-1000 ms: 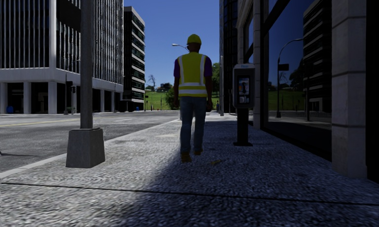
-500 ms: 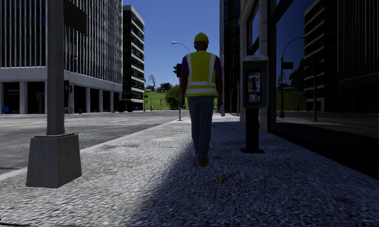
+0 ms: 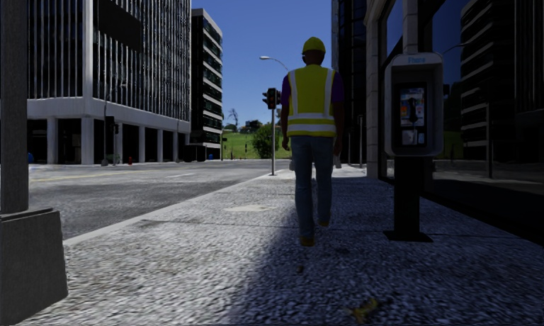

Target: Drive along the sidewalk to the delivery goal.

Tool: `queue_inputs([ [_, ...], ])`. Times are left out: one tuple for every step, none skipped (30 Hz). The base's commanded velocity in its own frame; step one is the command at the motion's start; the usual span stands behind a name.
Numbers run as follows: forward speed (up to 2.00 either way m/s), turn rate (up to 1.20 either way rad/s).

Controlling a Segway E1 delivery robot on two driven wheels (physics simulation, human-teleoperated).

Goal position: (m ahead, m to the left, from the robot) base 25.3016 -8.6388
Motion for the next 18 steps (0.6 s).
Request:
queue_inputs([
  [2.0, 0.38],
  [2.0, 0.3],
  [2.0, 0.3],
  [2.0, 0.26],
  [2.0, 0.26],
  [2.0, 0.25],
  [2.0, 0.19],
  [2.0, 0.19],
  [2.0, 0.16],
  [2.0, 0.15],
  [2.0, 0.15],
  [2.0, 0.15],
  [2.0, 0.15],
  [2.0, 0.15],
  [2.0, 0.15],
  [2.0, 0.15],
  [2.0, 0.2],
  [2.0, 0.2],
])
